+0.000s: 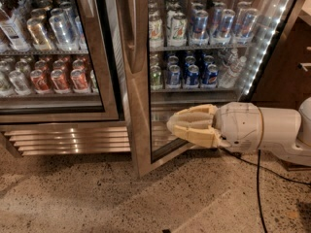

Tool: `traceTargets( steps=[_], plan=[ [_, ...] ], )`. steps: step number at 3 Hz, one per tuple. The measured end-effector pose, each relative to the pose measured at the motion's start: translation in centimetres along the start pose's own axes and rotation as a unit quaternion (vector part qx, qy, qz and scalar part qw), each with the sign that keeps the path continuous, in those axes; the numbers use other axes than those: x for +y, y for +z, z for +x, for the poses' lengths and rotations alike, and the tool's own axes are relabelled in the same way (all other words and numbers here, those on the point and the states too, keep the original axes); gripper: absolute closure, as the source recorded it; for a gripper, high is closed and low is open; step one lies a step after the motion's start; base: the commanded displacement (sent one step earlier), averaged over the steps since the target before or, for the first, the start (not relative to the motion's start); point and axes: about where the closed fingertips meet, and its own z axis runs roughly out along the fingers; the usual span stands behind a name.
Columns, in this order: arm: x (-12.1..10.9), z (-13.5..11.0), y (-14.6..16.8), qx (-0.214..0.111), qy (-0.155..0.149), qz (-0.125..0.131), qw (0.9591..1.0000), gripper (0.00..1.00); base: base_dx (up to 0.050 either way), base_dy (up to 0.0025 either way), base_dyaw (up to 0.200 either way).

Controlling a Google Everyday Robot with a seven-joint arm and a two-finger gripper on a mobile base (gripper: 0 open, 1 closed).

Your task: Open right fridge door

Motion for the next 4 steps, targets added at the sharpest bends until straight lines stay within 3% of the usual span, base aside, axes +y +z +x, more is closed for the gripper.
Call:
traceTargets(
  steps=[2, 3, 4],
  plan=[
    [1.4, -0.1, -0.7, -0.005, -0.007, 0.003, 1.0, 1.0, 0.0, 0.0, 0.0],
    [7.3, 1.7, -2.7, -0.03, -0.037, -0.003, 0.9989, 1.0, 0.0, 0.0, 0.0],
    [7.3, 1.7, -2.7, -0.03, -0.037, -0.003, 0.9989, 1.0, -0.05, 0.00007, 0.0]
  ],
)
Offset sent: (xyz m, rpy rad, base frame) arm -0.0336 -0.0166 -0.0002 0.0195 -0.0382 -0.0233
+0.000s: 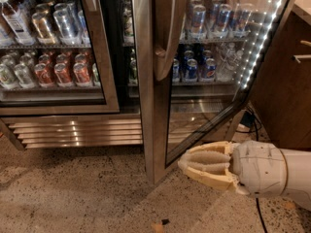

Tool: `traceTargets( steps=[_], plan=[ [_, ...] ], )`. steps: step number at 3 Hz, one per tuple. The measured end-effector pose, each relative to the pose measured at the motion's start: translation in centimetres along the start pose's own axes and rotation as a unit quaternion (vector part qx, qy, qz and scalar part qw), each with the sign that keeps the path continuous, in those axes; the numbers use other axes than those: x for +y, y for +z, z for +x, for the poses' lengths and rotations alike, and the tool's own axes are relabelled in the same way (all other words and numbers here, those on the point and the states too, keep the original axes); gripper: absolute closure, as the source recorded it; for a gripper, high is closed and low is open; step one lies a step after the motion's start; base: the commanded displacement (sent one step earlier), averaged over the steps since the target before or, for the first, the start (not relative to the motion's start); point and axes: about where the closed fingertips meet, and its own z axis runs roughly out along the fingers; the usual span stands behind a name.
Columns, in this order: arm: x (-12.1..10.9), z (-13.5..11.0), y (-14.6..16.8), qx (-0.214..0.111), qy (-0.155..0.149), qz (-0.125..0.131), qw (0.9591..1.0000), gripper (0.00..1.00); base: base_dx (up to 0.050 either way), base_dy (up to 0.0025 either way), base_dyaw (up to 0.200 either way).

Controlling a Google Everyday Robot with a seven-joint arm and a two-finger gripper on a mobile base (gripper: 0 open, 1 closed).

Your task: Open right fridge door

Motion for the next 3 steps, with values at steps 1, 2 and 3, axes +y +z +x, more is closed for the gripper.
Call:
traceTargets(
  steps=[1, 2, 3],
  plan=[
    [0.0, 0.0, 0.0, 0.0, 0.0, 0.0, 1.0, 1.0, -0.05, 0.00004, 0.0],
    [0.0, 0.0, 0.01, 0.0, 0.0, 0.0, 1.0, 1.0, -0.05, 0.00003, 0.0],
    [0.0, 0.0, 0.01, 0.0, 0.0, 0.0, 1.0, 1.0, 0.0, 0.0, 0.0]
  ],
)
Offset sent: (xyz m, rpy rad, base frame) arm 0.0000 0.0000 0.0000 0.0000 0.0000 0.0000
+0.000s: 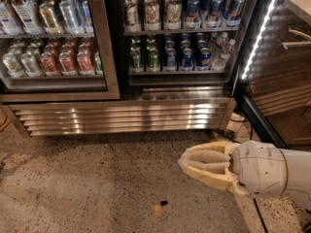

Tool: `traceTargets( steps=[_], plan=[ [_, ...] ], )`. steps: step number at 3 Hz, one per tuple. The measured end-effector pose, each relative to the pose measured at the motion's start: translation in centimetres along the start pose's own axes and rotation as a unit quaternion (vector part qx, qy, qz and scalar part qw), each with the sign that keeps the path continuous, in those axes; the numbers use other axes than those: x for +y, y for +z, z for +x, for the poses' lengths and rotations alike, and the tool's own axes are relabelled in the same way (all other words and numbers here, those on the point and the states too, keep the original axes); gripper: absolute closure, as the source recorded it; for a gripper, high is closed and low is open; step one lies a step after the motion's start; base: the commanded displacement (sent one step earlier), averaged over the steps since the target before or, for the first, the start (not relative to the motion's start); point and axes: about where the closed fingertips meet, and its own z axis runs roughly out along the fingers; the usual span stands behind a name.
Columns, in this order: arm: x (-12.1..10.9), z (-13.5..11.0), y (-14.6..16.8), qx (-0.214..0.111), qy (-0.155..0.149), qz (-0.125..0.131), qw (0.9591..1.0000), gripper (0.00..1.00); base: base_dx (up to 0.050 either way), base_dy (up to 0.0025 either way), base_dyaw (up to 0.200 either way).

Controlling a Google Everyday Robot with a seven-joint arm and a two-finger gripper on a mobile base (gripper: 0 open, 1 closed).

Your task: Open right fridge door

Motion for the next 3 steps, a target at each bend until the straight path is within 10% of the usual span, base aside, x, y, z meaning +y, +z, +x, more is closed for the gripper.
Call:
traceTargets(
  steps=[3],
  plan=[
    [0.0, 0.0, 0.01, 0.0, 0.0, 0.0, 1.0, 0.36, 0.0, 0.0, 0.0]
  ],
)
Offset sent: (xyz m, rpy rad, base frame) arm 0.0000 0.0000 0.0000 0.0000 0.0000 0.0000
